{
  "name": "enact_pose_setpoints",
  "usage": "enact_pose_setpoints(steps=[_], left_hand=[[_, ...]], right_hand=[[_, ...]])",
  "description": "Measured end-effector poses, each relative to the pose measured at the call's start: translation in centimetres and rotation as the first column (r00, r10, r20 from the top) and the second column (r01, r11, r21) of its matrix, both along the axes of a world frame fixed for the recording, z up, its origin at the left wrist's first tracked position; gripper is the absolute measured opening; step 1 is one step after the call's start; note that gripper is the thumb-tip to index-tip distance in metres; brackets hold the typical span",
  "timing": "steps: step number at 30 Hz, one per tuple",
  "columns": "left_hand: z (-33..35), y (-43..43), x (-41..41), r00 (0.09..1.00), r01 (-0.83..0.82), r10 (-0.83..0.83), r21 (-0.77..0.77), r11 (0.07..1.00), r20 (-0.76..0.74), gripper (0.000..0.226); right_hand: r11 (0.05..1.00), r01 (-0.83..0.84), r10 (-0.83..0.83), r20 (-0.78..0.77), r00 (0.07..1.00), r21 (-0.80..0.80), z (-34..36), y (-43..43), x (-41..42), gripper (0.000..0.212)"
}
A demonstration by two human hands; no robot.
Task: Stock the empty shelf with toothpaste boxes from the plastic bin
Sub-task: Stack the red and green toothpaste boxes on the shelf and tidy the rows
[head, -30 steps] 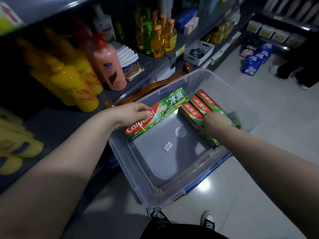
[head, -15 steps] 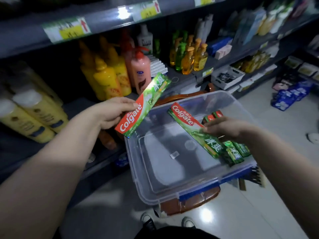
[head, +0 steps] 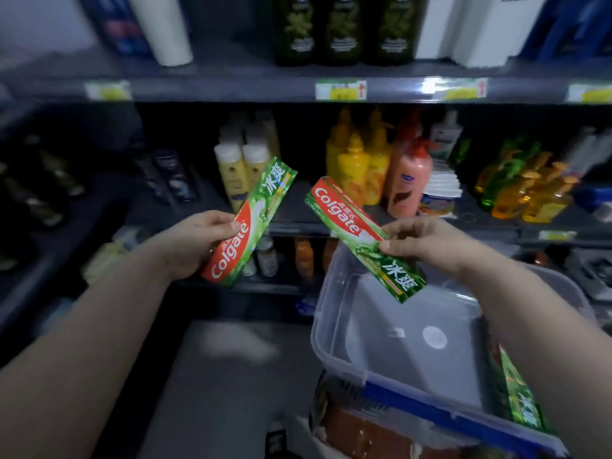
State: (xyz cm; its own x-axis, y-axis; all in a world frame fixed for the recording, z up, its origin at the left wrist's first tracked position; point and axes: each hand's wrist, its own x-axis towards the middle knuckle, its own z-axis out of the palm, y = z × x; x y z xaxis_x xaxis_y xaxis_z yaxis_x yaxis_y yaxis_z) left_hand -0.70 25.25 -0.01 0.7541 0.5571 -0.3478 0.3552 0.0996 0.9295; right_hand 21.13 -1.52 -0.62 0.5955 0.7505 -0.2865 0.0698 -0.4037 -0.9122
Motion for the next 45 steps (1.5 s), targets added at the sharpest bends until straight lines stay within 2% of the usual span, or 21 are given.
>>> enact_pose_setpoints(steps=[3, 6, 10, 13, 19, 24, 28, 31, 34, 38, 41, 45], left_hand=[[1.0, 0.9, -7.2, 0.979, -0.196, 0.202, 0.180, 0.964, -0.017, 0.010], [2.1, 1.8, -14.4, 0.934, -0.334, 0.356, 0.317, 0.888, -0.013, 0.015], [3.9, 3.2, -23.7, 0.853, -0.437, 0.521, 0.497, 0.750, -0.036, 0.017], [5.8, 4.0, -30.0, 0.769, -0.476, 0.637, 0.614, 0.630, -0.057, 0.023], [8.5, 6.1, -42.5, 0.645, -0.555, 0.764, 0.681, 0.478, -0.010, 0.023], [11.1, 8.4, -51.0, 0.564, -0.506, 0.825, 0.802, 0.317, 0.030, 0.033], [13.9, 11.3, -55.8, 0.489, -0.481, 0.872, 0.842, 0.245, 0.025, 0.034], [16.0, 13.7, -58.2, 0.439, -0.454, 0.899, 0.862, 0.225, -0.004, 0.033], [16.9, 16.5, -60.2, 0.392, -0.439, 0.918, 0.863, 0.252, -0.069, 0.032], [17.5, 20.0, -61.0, 0.404, -0.373, 0.887, 0.845, 0.382, -0.222, 0.030], [18.1, 22.5, -60.6, 0.419, -0.337, 0.848, 0.811, 0.478, -0.326, 0.029], [19.3, 25.5, -60.1, 0.411, -0.315, 0.828, 0.792, 0.523, -0.382, 0.030]], right_hand=[[0.990, -0.125, 0.114, 0.155, 0.981, 0.062, 0.5, 5.7, -3.0, 0.023], [0.959, -0.269, 0.237, 0.268, 0.934, 0.091, 1.2, 11.2, -7.1, 0.025], [0.891, -0.453, 0.374, 0.501, 0.780, 0.041, 2.8, 17.5, -13.8, 0.034], [0.834, -0.551, 0.436, 0.583, 0.686, 0.025, 3.9, 22.4, -19.2, 0.039], [0.669, -0.743, 0.525, 0.691, 0.497, 0.025, 5.8, 32.0, -31.7, 0.039], [0.548, -0.836, 0.560, 0.739, 0.375, 0.009, 7.1, 38.9, -41.4, 0.042], [0.493, -0.868, 0.570, 0.776, 0.270, -0.060, 8.6, 42.7, -46.6, 0.044], [0.472, -0.872, 0.565, 0.804, 0.185, -0.131, 9.7, 45.2, -49.5, 0.047], [0.431, -0.886, 0.530, 0.842, 0.094, -0.173, 10.8, 47.8, -51.7, 0.049], [0.356, -0.912, 0.504, 0.864, 0.003, -0.205, 11.8, 51.4, -53.9, 0.048], [0.273, -0.944, 0.488, 0.872, -0.029, -0.185, 12.5, 54.2, -55.3, 0.047], [0.174, -0.968, 0.502, 0.862, -0.070, -0.180, 13.7, 57.4, -56.8, 0.044]])
